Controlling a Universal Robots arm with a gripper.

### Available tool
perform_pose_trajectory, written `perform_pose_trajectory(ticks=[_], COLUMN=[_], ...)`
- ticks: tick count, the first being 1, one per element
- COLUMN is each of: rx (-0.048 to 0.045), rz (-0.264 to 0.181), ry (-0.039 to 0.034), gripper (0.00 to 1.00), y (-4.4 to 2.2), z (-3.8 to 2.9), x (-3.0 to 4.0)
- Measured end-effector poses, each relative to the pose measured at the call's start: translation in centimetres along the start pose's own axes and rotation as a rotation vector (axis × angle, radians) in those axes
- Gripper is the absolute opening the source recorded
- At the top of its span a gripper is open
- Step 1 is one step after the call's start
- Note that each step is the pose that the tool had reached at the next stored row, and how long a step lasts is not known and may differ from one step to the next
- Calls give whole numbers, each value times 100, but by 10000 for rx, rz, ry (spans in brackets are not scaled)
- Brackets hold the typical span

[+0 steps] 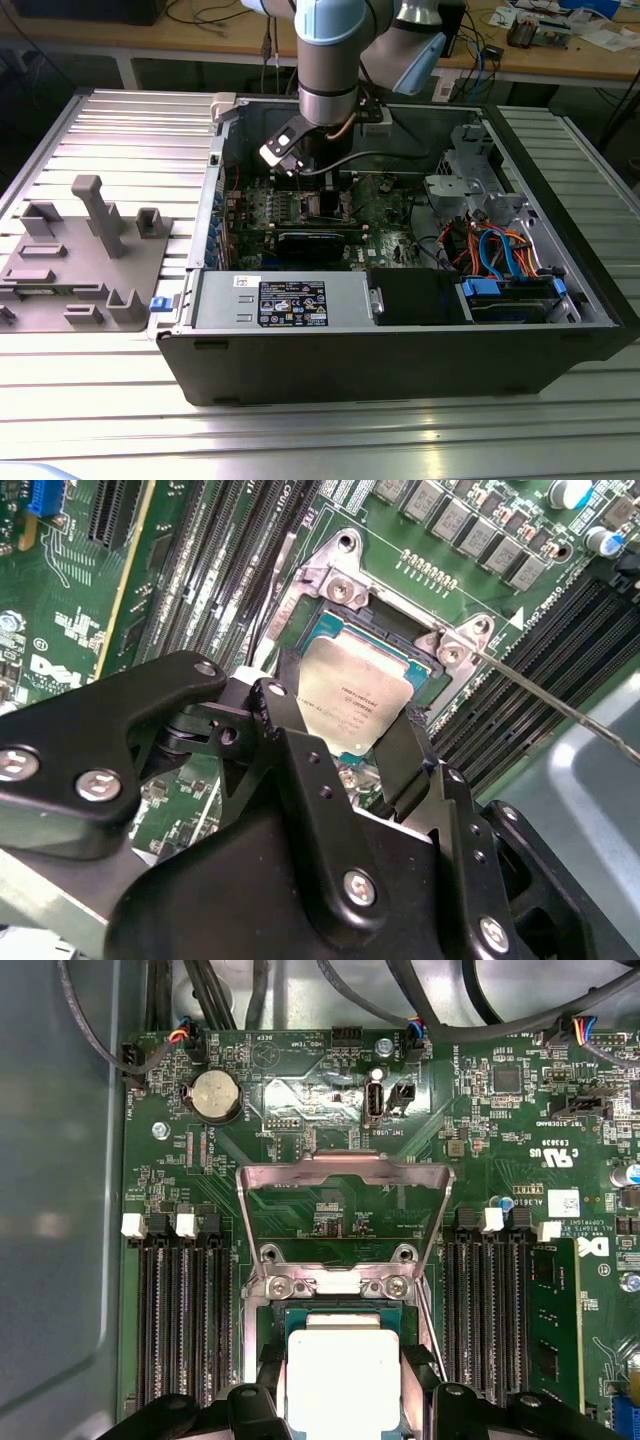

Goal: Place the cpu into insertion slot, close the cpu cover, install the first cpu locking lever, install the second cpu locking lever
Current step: 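Place the cpu into insertion slot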

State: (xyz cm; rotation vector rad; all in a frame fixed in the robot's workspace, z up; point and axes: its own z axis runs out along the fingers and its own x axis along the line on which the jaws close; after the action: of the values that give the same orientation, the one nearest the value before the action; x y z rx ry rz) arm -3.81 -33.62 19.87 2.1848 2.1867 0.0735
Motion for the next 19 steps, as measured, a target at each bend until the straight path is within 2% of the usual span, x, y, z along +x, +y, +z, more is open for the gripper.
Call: perform_pose_trajectory(ticks=[10,12,13,19], rx=[-6,-8,-5,-4], rz=[0,0,0,0], ry=[19,20,17,16], gripper=[54,55,62,62], y=[1,1,1,2], z=[8,10,8,-14], x=[2,2,2,1])
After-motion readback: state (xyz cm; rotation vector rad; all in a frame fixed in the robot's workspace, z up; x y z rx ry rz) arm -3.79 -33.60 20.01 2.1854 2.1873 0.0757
